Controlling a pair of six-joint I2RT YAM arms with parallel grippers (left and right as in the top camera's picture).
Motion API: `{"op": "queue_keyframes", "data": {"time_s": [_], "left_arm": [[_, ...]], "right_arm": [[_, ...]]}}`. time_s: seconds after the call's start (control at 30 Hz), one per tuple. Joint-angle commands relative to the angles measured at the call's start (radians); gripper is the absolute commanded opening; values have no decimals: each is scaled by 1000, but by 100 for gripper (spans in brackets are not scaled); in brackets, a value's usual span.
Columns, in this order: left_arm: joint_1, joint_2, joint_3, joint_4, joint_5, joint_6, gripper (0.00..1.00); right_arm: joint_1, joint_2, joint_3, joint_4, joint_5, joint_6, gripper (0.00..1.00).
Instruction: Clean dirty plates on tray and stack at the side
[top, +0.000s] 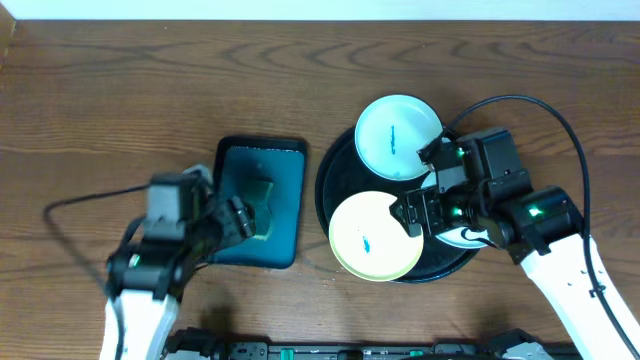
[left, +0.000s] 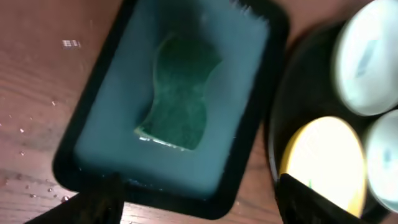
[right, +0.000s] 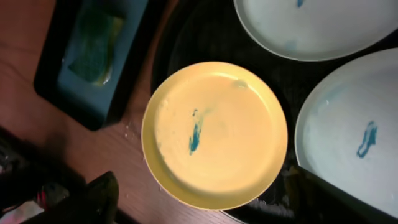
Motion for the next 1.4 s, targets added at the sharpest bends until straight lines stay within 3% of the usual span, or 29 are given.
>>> {"op": "queue_keyframes", "data": {"time_s": [0.0,0.4,0.53,0.63,0.73,0.9,0.97,1.0,1.03,1.13,1.37], "left_arm": [[-49,125,18,6,-100,5,76],[-117,555,18,270,-315,32,64],[-117,710,18,367,-208,32,39],[-117,764,18,376,-198,32,8],[-117,761,20,359,-198,32,8],[-117,599,68,250,-198,59,7],[-117,541,71,233,-198,62,17],[-117,488,70,212,-198,63,34],[-117,474,70,203,-198,63,44],[-117,475,62,193,-199,95,51],[-117,648,-1,314,-202,96,51]], "right_arm": [[14,22,10,-17,110,71,79],[25,98,10,-27,92,85,71],[25,97,10,-27,90,86,71],[25,97,10,-28,77,92,69],[25,98,10,-28,77,93,69],[25,102,-3,-40,82,124,70],[25,107,-21,-34,82,132,70],[25,111,-39,-28,81,131,71],[25,114,-51,-25,81,131,71],[25,115,-71,-19,81,131,72],[25,115,-72,-24,81,131,73]]}}
